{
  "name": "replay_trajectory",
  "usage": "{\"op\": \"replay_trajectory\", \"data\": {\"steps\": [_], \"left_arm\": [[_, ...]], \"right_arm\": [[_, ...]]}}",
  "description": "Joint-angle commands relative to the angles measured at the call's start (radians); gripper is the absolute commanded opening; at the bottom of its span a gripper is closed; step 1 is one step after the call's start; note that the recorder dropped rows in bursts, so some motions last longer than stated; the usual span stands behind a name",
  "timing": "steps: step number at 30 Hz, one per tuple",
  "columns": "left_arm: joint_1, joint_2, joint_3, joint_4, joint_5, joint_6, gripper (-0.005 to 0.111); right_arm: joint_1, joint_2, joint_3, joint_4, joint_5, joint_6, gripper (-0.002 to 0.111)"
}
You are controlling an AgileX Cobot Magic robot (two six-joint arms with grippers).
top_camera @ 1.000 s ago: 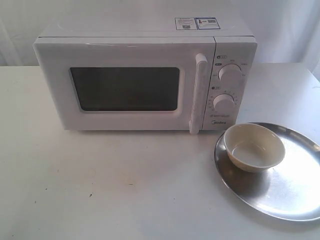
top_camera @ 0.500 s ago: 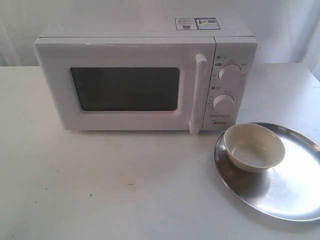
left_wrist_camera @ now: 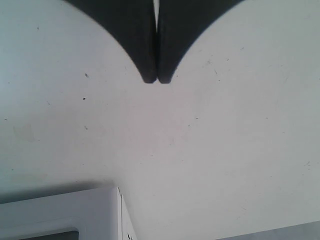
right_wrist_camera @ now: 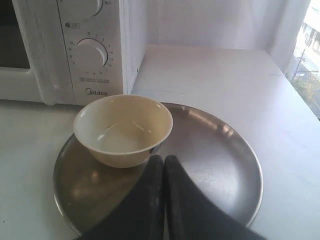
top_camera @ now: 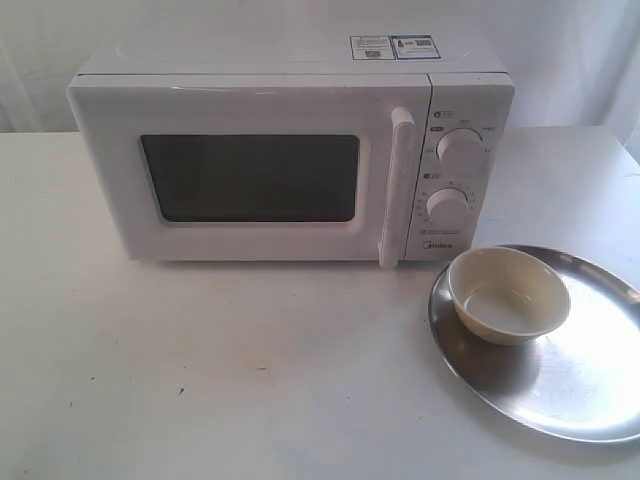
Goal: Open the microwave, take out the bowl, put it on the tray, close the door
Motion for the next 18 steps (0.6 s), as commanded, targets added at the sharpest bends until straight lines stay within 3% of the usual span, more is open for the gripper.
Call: {"op": "replay_trajectory", "data": {"steps": [1, 18], "left_arm": [[-0.004, -0.002, -0.002, -0.007, 0.001, -0.004, 0.000], [-0.004, -0.002, -0.002, -0.007, 0.001, -0.004, 0.000]], "right_arm": [[-0.005, -0.006, 0.005, 0.003, 0.001, -0.022, 0.000], [-0.005, -0.006, 0.005, 0.079, -0.011, -0.051, 0.000]]}}
